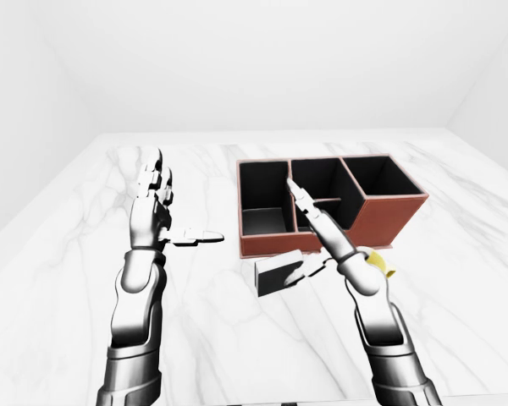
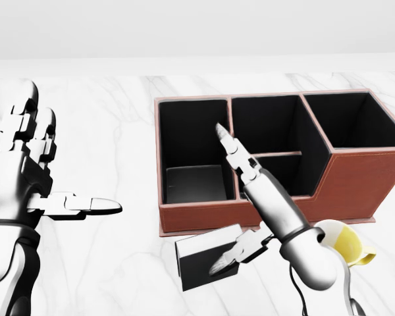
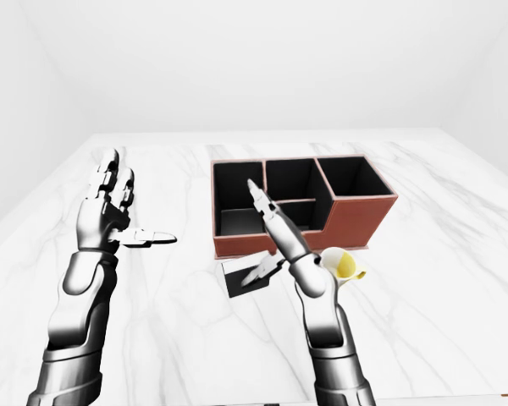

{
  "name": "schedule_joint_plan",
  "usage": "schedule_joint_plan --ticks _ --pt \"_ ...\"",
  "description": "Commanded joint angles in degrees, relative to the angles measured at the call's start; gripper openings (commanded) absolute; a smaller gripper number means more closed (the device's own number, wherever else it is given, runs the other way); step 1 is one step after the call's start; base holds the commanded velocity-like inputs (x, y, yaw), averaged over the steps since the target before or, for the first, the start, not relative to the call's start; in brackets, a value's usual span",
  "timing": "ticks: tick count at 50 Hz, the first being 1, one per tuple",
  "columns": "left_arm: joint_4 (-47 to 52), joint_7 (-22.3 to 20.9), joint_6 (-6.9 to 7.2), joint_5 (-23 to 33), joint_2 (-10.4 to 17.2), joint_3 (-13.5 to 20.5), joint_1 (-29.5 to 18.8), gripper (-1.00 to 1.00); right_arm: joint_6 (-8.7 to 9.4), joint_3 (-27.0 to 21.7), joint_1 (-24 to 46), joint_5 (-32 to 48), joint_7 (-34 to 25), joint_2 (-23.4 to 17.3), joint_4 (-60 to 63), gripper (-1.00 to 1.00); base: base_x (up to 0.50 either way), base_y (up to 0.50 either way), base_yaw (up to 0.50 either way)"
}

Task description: Pick up the book and place it in the caddy.

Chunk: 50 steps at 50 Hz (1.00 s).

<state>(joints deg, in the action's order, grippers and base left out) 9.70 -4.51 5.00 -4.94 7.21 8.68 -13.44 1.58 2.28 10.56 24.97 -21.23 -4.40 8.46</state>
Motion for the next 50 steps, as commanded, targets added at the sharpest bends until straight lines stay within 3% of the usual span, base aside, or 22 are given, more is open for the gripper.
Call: schedule_joint_plan --ticks 1,2,3,4,6,7,10,30,40,50 --pt "-0.40 -0.26 0.00 -0.10 -0.02 -0.01 0.37 1.00 -3.17 1.60 -3.58 7.14 -1.97 1.06 1.34 0.80 0.00 0.00 0.00" --pt "-0.45 -0.32 0.00 -0.12 -0.04 0.00 0.46 1.00 -3.13 1.72 -3.91 7.53 -1.99 1.16 1.68 0.62 0.00 0.00 0.00" --pt "-0.55 -0.42 0.00 -0.09 -0.05 -0.01 0.61 1.00 -3.45 1.83 -4.12 7.94 -1.86 1.14 1.80 0.58 0.00 0.00 0.00" --pt "-0.63 -0.51 0.00 -0.07 -0.05 0.01 0.75 1.00 -4.15 2.06 -4.66 8.51 -1.53 1.11 1.90 -0.02 0.00 0.00 0.00" --pt "-0.63 -0.52 0.00 -0.06 -0.06 0.02 0.75 1.00 -4.23 2.03 -4.69 8.59 -1.56 1.17 1.90 -0.02 0.00 0.00 0.00" --pt "-0.61 -0.65 0.00 -0.04 -0.05 0.01 0.94 1.00 -4.94 2.64 -5.86 9.46 -1.42 1.19 2.54 -0.37 0.00 0.00 0.00" --pt "-0.36 -0.81 0.00 0.02 -0.15 -0.05 1.19 1.00 -6.51 3.25 -6.68 11.02 -0.80 1.32 2.70 -0.29 0.00 0.00 0.00" --pt "-1.16 -1.45 0.00 -0.52 -0.08 0.43 1.86 1.00 -6.58 6.00 -9.66 17.59 -0.90 2.20 5.31 0.12 0.00 0.00 0.00" --pt "-1.51 -1.56 0.00 -0.86 0.05 0.69 2.06 1.00 -6.58 6.38 -8.96 20.33 -1.67 2.28 5.24 0.20 0.00 0.00 0.00" --pt "-2.05 -1.66 0.00 -1.23 0.18 1.06 2.36 1.00 -6.58 6.63 -7.28 24.56 1.10 2.14 0.97 0.23 0.00 0.00 0.00"
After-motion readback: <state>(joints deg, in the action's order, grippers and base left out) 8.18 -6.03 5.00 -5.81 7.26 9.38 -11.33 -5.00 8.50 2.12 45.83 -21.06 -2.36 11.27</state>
